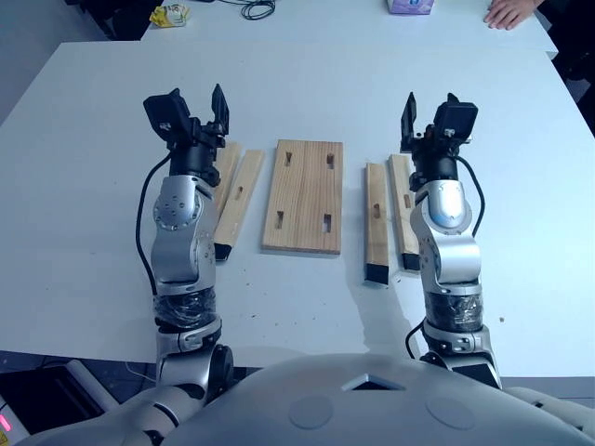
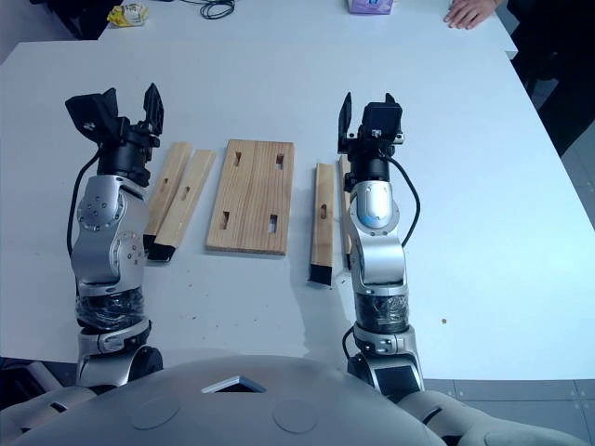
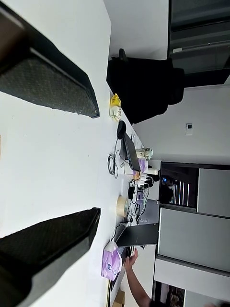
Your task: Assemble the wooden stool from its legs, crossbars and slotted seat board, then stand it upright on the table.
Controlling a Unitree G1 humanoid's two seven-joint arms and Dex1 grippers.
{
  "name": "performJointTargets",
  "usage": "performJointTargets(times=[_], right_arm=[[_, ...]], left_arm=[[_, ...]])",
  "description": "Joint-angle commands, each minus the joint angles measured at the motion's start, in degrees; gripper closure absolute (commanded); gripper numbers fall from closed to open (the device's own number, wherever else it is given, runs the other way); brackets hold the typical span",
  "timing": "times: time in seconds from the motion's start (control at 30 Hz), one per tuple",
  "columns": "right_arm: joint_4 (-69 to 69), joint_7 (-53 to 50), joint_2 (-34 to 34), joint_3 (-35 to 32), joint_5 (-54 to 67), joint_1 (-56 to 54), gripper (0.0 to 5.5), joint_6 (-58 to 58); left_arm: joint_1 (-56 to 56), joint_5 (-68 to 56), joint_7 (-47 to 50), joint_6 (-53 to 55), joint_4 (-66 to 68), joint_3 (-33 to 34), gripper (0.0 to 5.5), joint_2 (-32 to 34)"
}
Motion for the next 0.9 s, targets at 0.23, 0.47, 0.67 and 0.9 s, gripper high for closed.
performJointTargets(times=[0.23,0.47,0.67,0.9], right_arm=[[0.6,2.8,0.5,-0.5,3.3,0.1,2.34,1.2],[1.5,4.7,-0.4,-0.3,3.0,-1.0,2.34,0.7],[3.9,5.9,-3.2,-1.9,2.5,-2.9,2.34,-0.6],[5.4,5.9,-4.4,-2.1,1.8,-2.8,2.34,-2.3]], left_arm=[[-0.2,-4.1,-7.2,4.5,2.1,2.2,2.02,4.5],[-0.1,-7.4,-16.5,4.8,9.6,7.9,2.02,14.6],[0.6,-8.3,-26.0,3.7,22.3,11.0,2.02,23.4],[6.4,-7.4,-29.3,5.1,23.6,9.7,2.02,25.8]])
